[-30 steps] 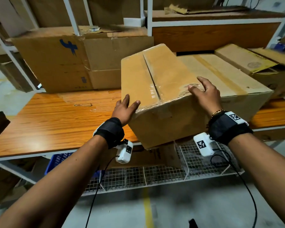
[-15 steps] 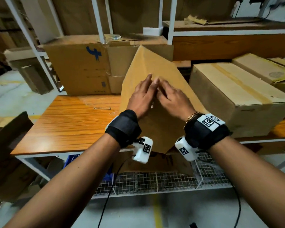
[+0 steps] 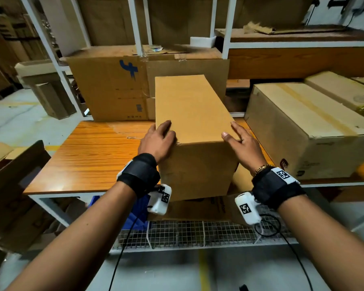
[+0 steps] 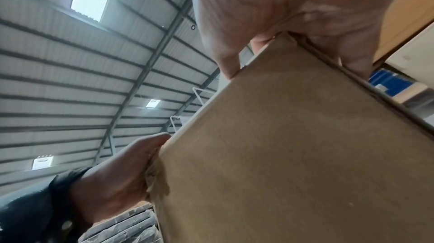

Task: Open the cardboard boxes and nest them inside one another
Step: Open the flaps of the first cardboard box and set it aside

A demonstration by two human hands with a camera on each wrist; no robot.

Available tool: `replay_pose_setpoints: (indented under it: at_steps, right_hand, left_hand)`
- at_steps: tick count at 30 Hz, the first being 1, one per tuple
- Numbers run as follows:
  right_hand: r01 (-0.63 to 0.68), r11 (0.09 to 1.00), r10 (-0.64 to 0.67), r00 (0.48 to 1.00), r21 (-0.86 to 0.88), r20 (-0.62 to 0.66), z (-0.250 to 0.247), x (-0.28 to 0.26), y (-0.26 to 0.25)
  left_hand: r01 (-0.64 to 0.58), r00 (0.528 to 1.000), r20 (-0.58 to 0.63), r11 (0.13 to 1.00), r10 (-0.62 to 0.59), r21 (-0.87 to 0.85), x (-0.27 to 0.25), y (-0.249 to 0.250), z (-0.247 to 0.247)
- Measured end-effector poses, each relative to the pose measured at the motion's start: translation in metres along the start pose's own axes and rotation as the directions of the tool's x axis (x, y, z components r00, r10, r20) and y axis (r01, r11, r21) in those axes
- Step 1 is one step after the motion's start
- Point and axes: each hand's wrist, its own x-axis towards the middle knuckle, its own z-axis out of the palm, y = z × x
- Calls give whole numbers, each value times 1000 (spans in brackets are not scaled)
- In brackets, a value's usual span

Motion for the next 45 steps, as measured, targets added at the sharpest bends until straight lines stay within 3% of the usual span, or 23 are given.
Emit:
replay_pose_setpoints:
  at_steps: [3, 9, 11, 15, 20, 22, 24, 26, 28, 30, 34, 37, 40, 43, 45]
  right_hand:
    - [-36, 986, 31, 999, 163, 33, -3, -3, 5]
    - [3, 982, -4, 1000, 186, 2, -1, -4, 1]
    - [25, 993, -20, 999, 114, -50, -3, -3, -8]
    - [48, 977, -72, 991, -210, -111, -8, -4, -39]
    - [334, 814, -409, 910, -475, -62, 12, -16, -97]
    - [404, 741, -464, 885, -537, 26, 27, -17, -113]
    - [457, 677, -470, 872, -577, 139, 44, -18, -121]
    - [563, 617, -526, 815, -550, 244, 62, -27, -123]
    - [635, 607, -554, 769, -478, 318, 80, -36, -124]
    - [643, 656, -523, 765, -394, 376, 97, -43, -122]
    - [651, 692, -502, 744, -313, 440, 109, -42, -105]
    - [580, 732, -407, 793, -357, 453, 98, -33, -82]
    - [437, 730, -224, 879, -525, 421, 77, -17, -46]
    - [345, 739, -166, 926, -578, 340, 64, -5, -25]
    - [277, 774, -141, 952, -569, 271, 64, -3, -22]
  left_hand:
    - [1, 1000, -14, 1000, 0, 14, 0, 2, 3]
    - [21, 999, -39, 987, -28, -161, -3, -1, 6]
    - [17, 999, -41, 948, -32, -318, -3, -3, 6]
    - [35, 994, -60, 783, -92, -621, -8, -16, 5]
    - [124, 973, -15, 579, -229, -806, -23, -51, 0]
    - [160, 959, -35, 637, -281, -754, -26, -69, -2]
    - [239, 954, -20, 798, -299, -554, -26, -81, -10]
    - [269, 957, -8, 901, -289, -341, -29, -72, -24]
    - [137, 986, -19, 880, -163, -455, -29, -48, -42]
    - [42, 990, -82, 801, -114, -598, -26, -30, -52]
    - [-7, 973, -217, 935, -75, -355, -26, -35, -55]
    - [-18, 960, -266, 923, -92, -385, -29, -65, -53]
    - [24, 975, -189, 900, -117, -435, -34, -99, -54]
    - [66, 993, -69, 942, -94, -328, -46, -117, -45]
    - [74, 994, -59, 971, -90, -225, -49, -113, -37]
